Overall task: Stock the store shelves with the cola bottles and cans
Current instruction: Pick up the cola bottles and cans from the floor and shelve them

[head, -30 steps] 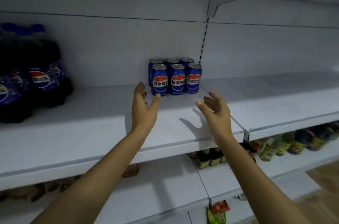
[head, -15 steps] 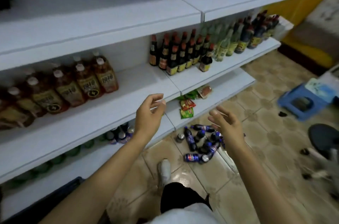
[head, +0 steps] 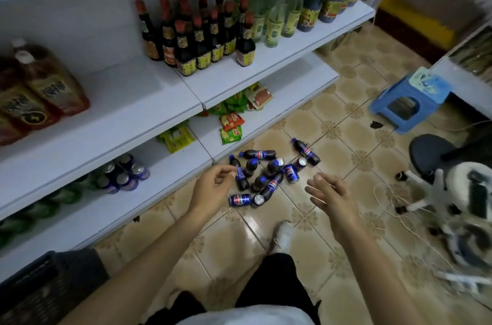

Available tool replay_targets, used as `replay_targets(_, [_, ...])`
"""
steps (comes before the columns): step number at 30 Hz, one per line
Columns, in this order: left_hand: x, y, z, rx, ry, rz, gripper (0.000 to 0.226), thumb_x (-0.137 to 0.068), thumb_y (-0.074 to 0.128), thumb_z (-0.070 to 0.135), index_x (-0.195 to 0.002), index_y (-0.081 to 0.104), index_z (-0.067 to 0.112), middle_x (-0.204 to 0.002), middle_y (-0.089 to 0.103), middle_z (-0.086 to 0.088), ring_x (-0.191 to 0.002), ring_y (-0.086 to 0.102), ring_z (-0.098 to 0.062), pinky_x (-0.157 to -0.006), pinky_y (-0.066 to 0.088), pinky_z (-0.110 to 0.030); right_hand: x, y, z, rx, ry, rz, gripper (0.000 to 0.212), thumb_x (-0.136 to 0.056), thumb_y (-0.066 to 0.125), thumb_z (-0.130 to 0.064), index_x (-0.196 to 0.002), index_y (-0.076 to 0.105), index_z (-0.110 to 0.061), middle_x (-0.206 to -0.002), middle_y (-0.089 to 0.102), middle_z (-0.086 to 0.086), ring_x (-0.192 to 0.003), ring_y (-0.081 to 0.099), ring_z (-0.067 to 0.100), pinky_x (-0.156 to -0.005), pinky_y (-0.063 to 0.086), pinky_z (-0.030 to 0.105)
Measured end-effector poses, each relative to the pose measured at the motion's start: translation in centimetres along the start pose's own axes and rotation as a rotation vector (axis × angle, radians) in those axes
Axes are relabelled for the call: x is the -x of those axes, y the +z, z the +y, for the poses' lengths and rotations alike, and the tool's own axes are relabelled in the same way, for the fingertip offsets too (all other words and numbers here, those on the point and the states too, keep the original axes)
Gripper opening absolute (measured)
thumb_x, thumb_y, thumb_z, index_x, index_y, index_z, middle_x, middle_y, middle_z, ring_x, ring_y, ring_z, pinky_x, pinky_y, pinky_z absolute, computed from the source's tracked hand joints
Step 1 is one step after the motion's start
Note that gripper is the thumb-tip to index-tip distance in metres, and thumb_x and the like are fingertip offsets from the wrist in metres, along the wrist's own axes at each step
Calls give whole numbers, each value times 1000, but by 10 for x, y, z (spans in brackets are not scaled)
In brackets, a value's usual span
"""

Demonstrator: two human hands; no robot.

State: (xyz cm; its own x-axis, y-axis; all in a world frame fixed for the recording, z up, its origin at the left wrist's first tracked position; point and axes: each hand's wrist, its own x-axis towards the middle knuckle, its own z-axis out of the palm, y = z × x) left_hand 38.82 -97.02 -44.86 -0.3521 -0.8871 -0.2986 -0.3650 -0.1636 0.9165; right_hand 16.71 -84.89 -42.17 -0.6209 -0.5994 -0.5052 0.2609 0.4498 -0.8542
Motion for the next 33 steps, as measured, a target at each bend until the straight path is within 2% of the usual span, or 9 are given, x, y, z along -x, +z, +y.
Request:
replay_targets(5, [-58,93,-33,-1,-285,22,15,-91,59,12,-102,67,19,-95,65,11,-82,59,5,-70,42,-5,-96,-49,30,185,201,-106,29,-86,70,-25,-111,63,-12,-99,72,11,-88,70,22,-85,53,41])
replay_targets(8, [-88,143,-76,4,-458,19,16,-90,62,9,-105,66,7,-98,67,-10,-86,59,-16,-78,43,-25,-163,-58,70,257,357,-204,26,-87,69,-27,-106,62,-11,-95,71,8,-83,69,20,-82,54,40])
replay_targets(13, [-128,197,-171,-57,-696,-49,26,-90,58,16,-114,62,7,-112,64,-9,-102,60,-23,-99,45,-36,-267,-31,167,336,593,-222,17,-91,63,-13,-104,62,-3,-89,64,14,-67,61,20,-58,46,27])
replay_targets(15, [-143,217,-228,-81,-765,-113,23,-94,57,17,-116,61,12,-114,64,-7,-102,62,-23,-94,48,-36,-308,-14,219,384,624,-240,8,-92,63,-14,-93,60,-6,-91,62,17,-66,60,21,-58,45,28])
replay_targets(19, [-192,263,-345,-23,-915,-103,31,-90,63,19,-119,55,14,-101,61,0,-91,62,-19,-75,48,-28,-378,28,332,447,684,-279,28,-90,66,-32,-97,59,-6,-87,62,15,-72,62,28,-70,46,37])
replay_targets(21, [-227,292,-400,67,-1000,-4,38,-87,67,25,-120,55,10,-107,62,-10,-96,63,-27,-84,50,-36,-408,47,382,423,730,-238,28,-93,60,-36,-86,55,-10,-84,60,13,-65,61,26,-64,48,35])
replay_targets(26, [-294,363,-496,178,-1083,112,65,-84,67,44,-137,46,13,-137,51,-12,-121,52,-31,-102,45,-47,-462,74,481,339,818,-129,42,-96,46,-51,-120,46,-16,-102,57,8,-83,63,25,-63,52,33])
replay_targets(30, [-318,390,-530,269,-1152,248,92,-73,73,55,-145,31,17,-139,47,-7,-120,52,-29,-98,47,-45,-477,83,519,258,758,-154,46,-98,36,-55,-127,48,-20,-109,60,1,-96,61,23,-70,50,34])
replay_targets(33, [-325,394,-537,328,-1167,324,85,-74,76,44,-143,34,20,-134,52,-10,-113,56,-32,-94,50,-48,-472,85,524,189,749,-158,50,-98,32,-56,-127,54,-22,-123,63,5,-107,62,23,-73,49,33])
